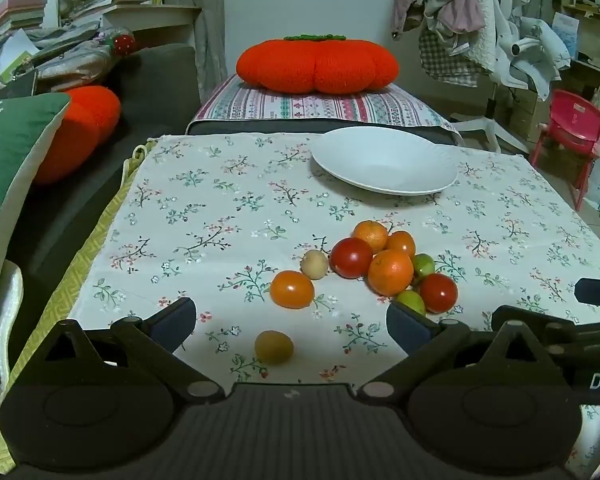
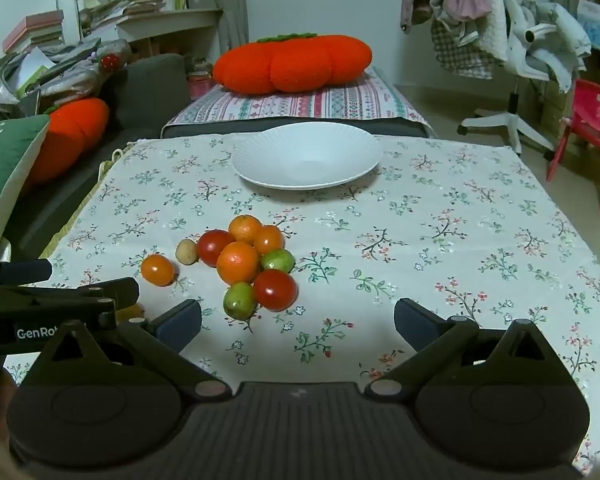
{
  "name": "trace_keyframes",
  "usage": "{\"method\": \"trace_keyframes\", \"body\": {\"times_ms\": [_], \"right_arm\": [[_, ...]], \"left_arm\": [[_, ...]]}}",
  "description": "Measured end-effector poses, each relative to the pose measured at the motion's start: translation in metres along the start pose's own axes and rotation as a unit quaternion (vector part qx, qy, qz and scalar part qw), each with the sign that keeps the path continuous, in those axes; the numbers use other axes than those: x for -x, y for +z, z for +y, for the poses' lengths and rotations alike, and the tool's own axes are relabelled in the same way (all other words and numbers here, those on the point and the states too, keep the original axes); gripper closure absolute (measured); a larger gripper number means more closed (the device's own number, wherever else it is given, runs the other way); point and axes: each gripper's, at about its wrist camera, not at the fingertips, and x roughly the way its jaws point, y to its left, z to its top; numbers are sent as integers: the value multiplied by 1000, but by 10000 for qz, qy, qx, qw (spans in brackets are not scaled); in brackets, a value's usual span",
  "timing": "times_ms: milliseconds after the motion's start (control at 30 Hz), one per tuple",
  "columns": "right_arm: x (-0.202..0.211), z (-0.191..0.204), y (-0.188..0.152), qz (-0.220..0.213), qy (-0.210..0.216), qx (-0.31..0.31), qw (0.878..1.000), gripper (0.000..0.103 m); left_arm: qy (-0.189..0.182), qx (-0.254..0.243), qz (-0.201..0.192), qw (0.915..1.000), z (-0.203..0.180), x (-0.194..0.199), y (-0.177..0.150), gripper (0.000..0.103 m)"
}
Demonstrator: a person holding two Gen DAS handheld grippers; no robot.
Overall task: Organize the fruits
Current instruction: 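Reach both tools toward the fruit cluster on the cloth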
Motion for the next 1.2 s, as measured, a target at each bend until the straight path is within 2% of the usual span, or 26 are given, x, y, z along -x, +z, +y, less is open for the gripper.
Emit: {"method": "trace_keyframes", "body": {"times_ms": [433,733,833,900,1067,1200], "right_arm": [[-3,1,1,33,-43,37,10000,0],[-9,2,-3,183,-246,209,9993,0],[-8,3,-4,218,-322,331,9987,0],[-7,2,-4,134,-197,204,9995,0],[-8,-1,-2,103,-197,163,9996,0],[-10,-6,0,91,-275,141,9995,0]], "left_arm": [[-76,107,134,9998,3,-4,-1,18],[-91,159,325,9993,2,-8,-3,18],[-80,182,252,9995,4,-8,-3,18],[-73,224,205,9995,6,-9,-2,18],[-67,562,362,9977,27,-16,2,18],[-48,1054,524,9930,53,-21,6,18]]}}
